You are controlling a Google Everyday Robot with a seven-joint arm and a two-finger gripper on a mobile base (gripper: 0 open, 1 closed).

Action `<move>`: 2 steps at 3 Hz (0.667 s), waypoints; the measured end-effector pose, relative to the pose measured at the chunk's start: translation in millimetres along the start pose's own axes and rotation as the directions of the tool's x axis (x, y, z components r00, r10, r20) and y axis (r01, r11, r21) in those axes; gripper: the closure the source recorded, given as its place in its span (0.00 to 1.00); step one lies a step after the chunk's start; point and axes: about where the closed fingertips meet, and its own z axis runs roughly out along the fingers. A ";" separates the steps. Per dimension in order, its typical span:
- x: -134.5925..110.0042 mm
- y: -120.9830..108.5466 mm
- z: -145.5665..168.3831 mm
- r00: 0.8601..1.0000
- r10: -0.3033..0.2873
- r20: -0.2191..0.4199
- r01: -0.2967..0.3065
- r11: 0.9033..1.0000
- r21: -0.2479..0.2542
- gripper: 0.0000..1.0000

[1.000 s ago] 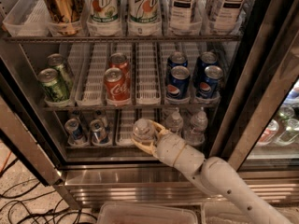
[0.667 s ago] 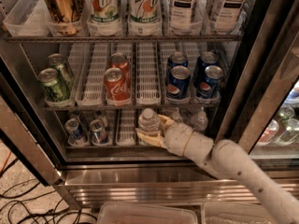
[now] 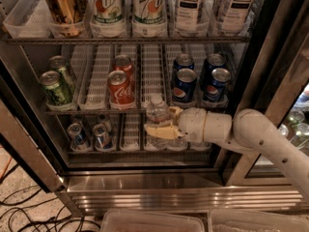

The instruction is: Pick water bottle from bottom shelf of fridge

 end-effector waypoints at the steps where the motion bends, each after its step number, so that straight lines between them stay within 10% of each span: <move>1: 2.6 20.4 -0.1 1.000 0.005 -0.016 -0.006 0.997 -0.077 1.00; 2: 2.6 20.4 -0.1 1.000 0.005 -0.016 -0.006 0.997 -0.077 1.00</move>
Offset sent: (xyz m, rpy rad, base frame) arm -0.0185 0.0069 -0.0029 -0.0108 0.0231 0.0730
